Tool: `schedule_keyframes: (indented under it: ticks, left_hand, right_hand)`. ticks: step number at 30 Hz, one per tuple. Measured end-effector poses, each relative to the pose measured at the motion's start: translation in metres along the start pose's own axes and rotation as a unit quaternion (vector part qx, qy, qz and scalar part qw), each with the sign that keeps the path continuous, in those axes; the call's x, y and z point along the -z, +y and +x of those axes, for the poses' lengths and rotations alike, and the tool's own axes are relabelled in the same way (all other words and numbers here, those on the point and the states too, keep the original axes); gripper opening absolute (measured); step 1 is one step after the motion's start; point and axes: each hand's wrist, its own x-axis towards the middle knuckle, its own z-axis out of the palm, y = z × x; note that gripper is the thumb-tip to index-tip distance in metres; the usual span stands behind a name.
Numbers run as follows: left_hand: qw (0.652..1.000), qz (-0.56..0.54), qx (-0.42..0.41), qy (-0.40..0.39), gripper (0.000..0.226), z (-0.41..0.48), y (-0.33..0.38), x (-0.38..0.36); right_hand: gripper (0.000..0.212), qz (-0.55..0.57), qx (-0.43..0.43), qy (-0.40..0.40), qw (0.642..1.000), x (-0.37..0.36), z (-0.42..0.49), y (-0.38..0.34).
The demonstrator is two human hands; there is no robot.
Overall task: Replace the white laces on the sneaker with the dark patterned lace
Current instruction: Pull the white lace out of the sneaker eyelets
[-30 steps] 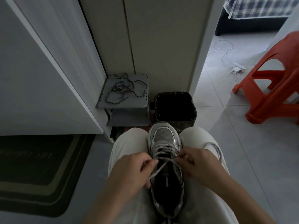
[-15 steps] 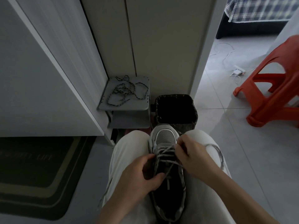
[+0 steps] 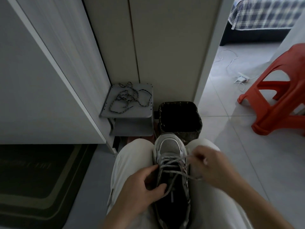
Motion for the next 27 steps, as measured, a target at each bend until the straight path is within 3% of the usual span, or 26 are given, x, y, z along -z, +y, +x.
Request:
schedule_keyframes:
  ticks: [2,5,8,12,14,16,19,21,24,27]
  left_hand:
    - [1.000,0.021,-0.008,0.007,0.063,-0.001,0.002,0.000]
    - [0.999,0.045,-0.016,0.019,0.056,0.000,0.000,0.000]
    - [0.999,0.039,-0.013,0.016,0.059,0.000,-0.003,0.001]
    - [0.998,0.051,-0.029,0.019,0.061,-0.001,-0.003,0.001]
    - [0.997,0.059,-0.038,0.025,0.057,-0.001,-0.002,0.002]
    - [0.997,0.062,-0.047,0.027,0.054,-0.001,-0.002,0.003]
    - [0.997,0.063,-0.048,0.015,0.055,0.000,-0.001,0.003]
    - [0.997,0.056,-0.043,0.012,0.056,0.000,-0.001,0.002]
    - [0.998,0.037,-0.044,0.014,0.057,0.001,0.000,0.002]
    - [0.998,0.034,-0.049,0.019,0.063,0.001,0.001,0.001]
  right_hand:
    - [0.030,-0.033,0.014,0.046,0.998,0.016,0.009,0.002]
    - [0.021,-0.058,0.003,0.026,0.998,0.007,0.005,-0.003]
    - [0.020,0.008,-0.044,-0.044,0.998,-0.015,-0.012,-0.005]
    - [0.011,0.085,-0.049,-0.006,0.995,-0.033,-0.022,-0.008]
    - [0.013,0.071,-0.045,-0.007,0.996,-0.034,-0.023,-0.010]
    - [0.016,0.039,-0.042,0.048,0.997,-0.020,-0.015,-0.003]
    - [0.019,0.080,-0.089,0.170,0.978,0.017,0.006,0.013]
    - [0.019,0.067,-0.087,0.129,0.986,0.021,0.006,0.014]
    - [0.023,0.033,-0.087,-0.021,0.995,-0.003,-0.012,0.003]
    - [0.017,0.090,-0.074,-0.037,0.992,-0.016,-0.021,-0.006]
